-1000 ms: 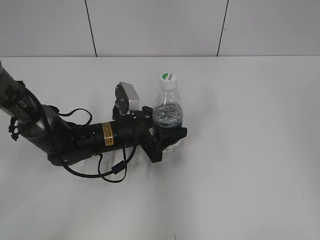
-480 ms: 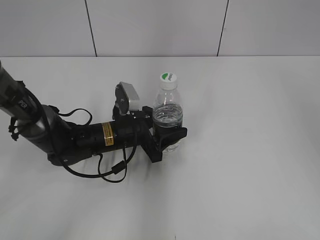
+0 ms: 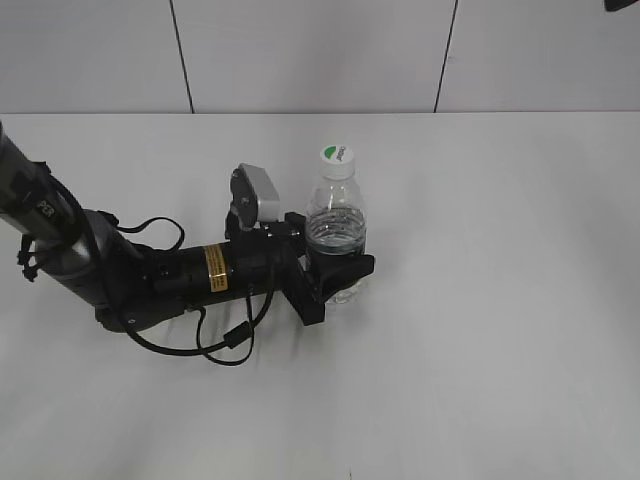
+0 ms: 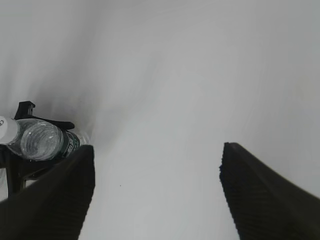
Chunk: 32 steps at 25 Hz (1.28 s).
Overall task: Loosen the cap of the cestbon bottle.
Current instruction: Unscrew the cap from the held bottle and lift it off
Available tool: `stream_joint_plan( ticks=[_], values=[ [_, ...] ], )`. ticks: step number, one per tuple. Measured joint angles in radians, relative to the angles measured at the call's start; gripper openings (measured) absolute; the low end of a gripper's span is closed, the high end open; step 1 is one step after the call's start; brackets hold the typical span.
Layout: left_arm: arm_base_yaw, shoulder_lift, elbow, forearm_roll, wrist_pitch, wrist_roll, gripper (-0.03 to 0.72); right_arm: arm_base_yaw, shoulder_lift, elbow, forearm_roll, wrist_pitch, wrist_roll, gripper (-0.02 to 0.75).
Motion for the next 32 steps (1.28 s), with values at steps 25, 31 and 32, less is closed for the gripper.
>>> stream_joint_plan(
  ticks=[25,31,32],
  values=[
    [-0.001,0.000,0.000,0.000,0.000,0.000,0.403,0.370,0.350,-0.332,-0.159,0.149,0.384,0.594],
    [-0.001,0.000,0.000,-0.001,0.000,0.000,0.403,0.507,0.417,-0.334,-0.154,0.150,0.401,0.594],
    [-0.001,0.000,0.000,0.000,0.000,0.000,0.403,0.522,0.434,-0.334,-0.150,0.150,0.402,0.594]
  ],
)
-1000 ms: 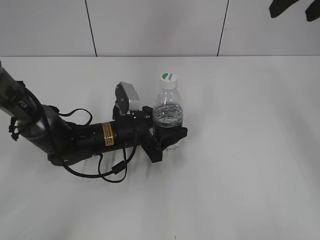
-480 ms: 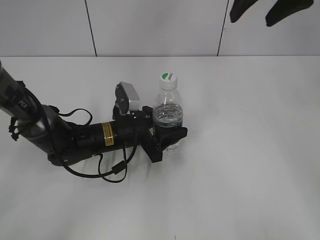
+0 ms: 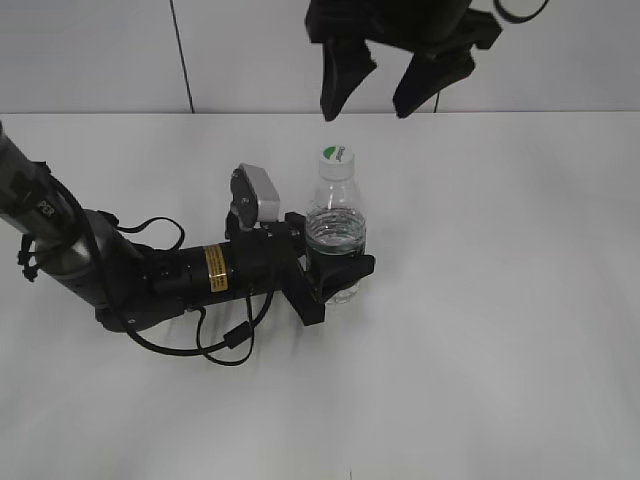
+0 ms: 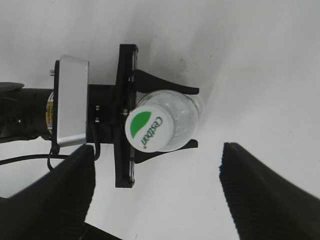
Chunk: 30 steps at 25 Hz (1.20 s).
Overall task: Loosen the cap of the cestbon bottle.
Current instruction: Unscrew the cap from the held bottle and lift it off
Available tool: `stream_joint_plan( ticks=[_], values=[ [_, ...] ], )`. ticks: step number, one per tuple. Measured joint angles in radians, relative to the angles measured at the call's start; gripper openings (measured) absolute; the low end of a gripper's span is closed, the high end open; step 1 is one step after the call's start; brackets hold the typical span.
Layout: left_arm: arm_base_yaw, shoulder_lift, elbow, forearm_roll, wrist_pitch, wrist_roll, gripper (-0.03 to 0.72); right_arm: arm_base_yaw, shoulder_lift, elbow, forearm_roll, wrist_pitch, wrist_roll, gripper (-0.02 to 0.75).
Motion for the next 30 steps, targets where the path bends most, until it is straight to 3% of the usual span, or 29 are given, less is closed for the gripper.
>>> stream_joint_plan(
  ticks=[7,30],
  values=[
    [0.000,0.000,0.000,0.011,0.000,0.004,0.403,0.065,0.060,0.000,0.016,0.001,0.005,0.594],
    [0.000,0.000,0.000,0.014,-0.001,0.007,0.403,0.067,0.113,-0.002,-0.054,0.003,0.003,0.590]
  ],
)
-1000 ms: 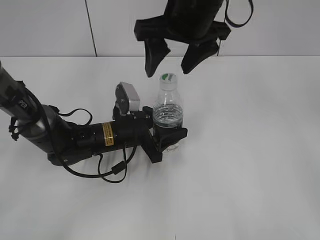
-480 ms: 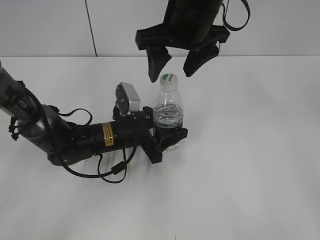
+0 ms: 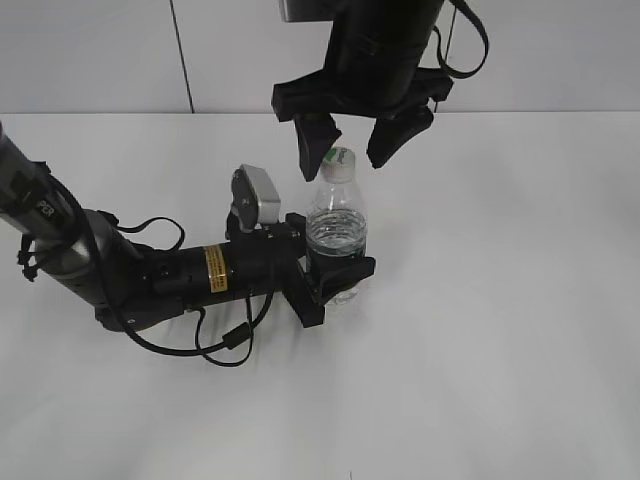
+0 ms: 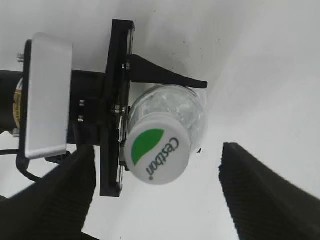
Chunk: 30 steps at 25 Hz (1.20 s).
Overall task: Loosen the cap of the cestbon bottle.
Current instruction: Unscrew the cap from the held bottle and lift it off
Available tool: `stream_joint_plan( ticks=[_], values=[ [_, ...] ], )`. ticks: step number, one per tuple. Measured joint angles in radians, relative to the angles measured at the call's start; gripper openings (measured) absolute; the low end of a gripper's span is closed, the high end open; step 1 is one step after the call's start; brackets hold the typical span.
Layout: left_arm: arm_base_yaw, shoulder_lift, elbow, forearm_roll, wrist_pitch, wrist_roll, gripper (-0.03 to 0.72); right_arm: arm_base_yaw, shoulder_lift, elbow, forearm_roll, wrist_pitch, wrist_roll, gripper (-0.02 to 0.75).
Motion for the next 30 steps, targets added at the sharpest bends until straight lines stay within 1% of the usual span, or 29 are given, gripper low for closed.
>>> stream_joint_plan(
  ticks=[7,9,18,21,23,27,30],
  values=[
    [0.000,0.000,0.000,0.000,0.000,0.000,0.403,0.000,0.017,-0.024,-0.001,0.001,-0.004,0.590],
    [0.000,0.000,0.000,0.000,0.000,0.000,0.403,0.000,0.017,-0.028,-0.001,0.001,-0.005,0.580],
    [0.000,0.000,0.000,0.000,0.000,0.000,0.403,0.000,0.028,-0.029,-0.002,0.001,-0.014,0.447],
    [0.000,0.000,0.000,0.000,0.001,0.000,0.403,0.000,0.028,-0.029,-0.005,0.001,-0.014,0.373],
    [0.000,0.000,0.000,0.000,0.001,0.000,0.403,0.000,0.028,-0.029,-0.006,0.001,-0.018,0.303],
    [0.000,0.000,0.000,0.000,0.001,0.000,0.403,0.000,0.028,-0.029,-0.011,0.001,-0.044,0.300],
    [0.000,0.000,0.000,0.000,0.001,0.000,0.403,0.000,0.028,-0.029,-0.010,0.002,-0.125,0.300]
  ],
)
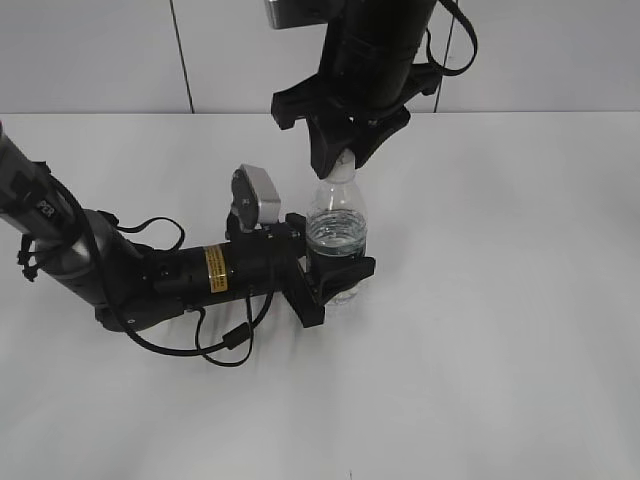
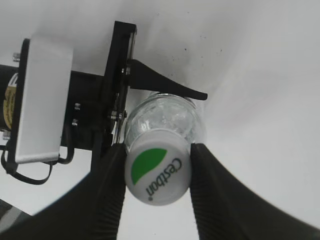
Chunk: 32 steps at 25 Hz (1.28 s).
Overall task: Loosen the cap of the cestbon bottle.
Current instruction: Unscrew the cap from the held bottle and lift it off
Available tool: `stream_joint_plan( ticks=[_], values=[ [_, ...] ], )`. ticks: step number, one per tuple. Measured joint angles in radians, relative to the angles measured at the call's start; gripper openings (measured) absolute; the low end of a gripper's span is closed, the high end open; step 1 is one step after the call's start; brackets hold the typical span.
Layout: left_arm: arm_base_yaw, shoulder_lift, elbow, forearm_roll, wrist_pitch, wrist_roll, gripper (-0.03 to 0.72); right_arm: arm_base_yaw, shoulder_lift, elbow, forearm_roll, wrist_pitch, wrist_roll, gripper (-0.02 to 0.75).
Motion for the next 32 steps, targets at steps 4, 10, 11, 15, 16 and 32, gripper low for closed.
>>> stream_joint_plan(
  ticks=[4,10,11,15,16,32],
  values=[
    [0.000,0.000,0.000,0.000,0.000,0.000,0.403,0.000,0.000,0.000,0.005,0.000,-0.121,0.300],
    [0.000,0.000,0.000,0.003,-0.001,0.005,0.403,-0.001,0.000,0.000,0.049,0.000,-0.477,0.300],
    [0.000,0.000,0.000,0.004,-0.002,0.005,0.403,-0.002,0.000,0.000,0.057,-0.001,-0.550,0.300],
    [0.000,0.000,0.000,0.008,-0.004,0.008,0.403,-0.003,0.000,0.000,0.074,-0.001,-0.827,0.300],
    [0.000,0.000,0.000,0.009,-0.004,0.008,0.403,-0.003,-0.001,0.000,0.074,-0.001,-0.891,0.300],
    [0.002,0.000,-0.003,0.031,-0.002,0.026,0.403,-0.003,-0.002,-0.001,0.050,0.006,-1.357,0.300]
  ],
)
